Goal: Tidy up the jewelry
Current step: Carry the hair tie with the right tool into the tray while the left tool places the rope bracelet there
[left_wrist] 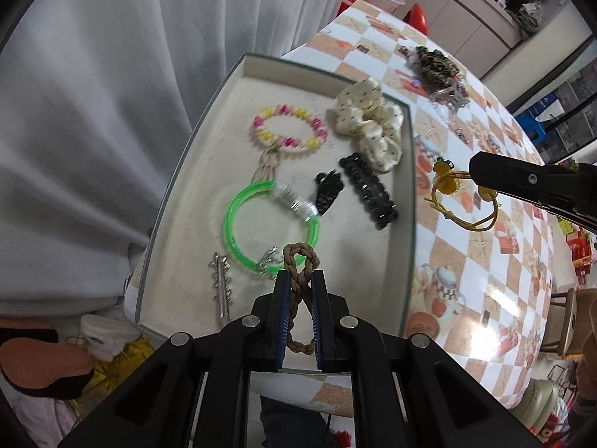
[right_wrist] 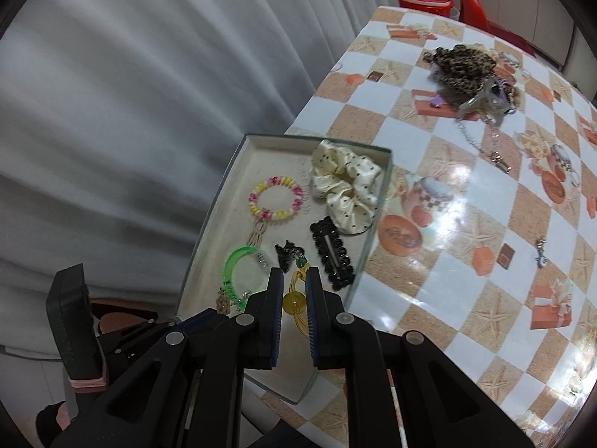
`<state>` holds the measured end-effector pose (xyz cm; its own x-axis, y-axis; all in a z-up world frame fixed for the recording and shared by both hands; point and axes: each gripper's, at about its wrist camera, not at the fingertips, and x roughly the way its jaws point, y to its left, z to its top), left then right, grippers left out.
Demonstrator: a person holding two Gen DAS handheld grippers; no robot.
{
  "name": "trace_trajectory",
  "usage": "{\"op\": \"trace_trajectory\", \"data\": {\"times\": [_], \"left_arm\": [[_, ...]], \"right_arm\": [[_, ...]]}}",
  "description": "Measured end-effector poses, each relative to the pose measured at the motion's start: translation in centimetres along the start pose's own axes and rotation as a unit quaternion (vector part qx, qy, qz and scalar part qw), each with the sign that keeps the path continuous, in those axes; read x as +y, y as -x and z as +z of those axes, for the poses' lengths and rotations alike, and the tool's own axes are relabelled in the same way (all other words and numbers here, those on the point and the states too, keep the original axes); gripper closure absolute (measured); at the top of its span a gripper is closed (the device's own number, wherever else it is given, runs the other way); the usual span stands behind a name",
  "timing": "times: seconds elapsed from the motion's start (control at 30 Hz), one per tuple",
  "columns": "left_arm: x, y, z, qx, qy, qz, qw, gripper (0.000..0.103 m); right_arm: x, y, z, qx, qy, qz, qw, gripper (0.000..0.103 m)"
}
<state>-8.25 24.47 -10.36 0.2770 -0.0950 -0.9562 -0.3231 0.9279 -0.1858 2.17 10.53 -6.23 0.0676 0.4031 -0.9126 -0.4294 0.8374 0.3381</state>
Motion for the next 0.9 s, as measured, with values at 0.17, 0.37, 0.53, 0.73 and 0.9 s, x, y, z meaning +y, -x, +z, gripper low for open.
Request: {"op": "trace_trajectory", "data": {"times": [0.17, 0.37, 0.53, 0.73, 0.9], "left_arm": [[0.7, -0.9, -0.5, 0.005, 0.001, 0.012, 0.9999, 0.087], [1.4, -2.0, -0.6, 0.010, 0.005, 0.027, 0.9996, 0.087], [1.3, -3.1, -0.9, 0.015, -0.001, 0.040, 0.9991, 0.087], [1.2, -4.1, -1.5, 0.022, -0.008, 0.056, 0.9981, 0.087], [1.1, -4.6, -1.7, 0.027, -0.010, 0.066, 0.9974, 0.087]], "right_arm": [[0.3, -1.8, -0.4, 0.018, -0.005, 0.005, 1.000, 0.090], [0.7, -3.8, -0.6, 0.036, -0.003, 0.006, 0.999, 0.090], [0.9, -5.9, -0.6, 0.053, -0.002, 0.006, 0.999, 0.090], [0.6, -8.5, -1.2, 0.080, -0.004, -0.004, 0.997, 0.090], [0.2, -9.9, -1.7, 0.097, -0.005, -0.018, 0.995, 0.089]]}}
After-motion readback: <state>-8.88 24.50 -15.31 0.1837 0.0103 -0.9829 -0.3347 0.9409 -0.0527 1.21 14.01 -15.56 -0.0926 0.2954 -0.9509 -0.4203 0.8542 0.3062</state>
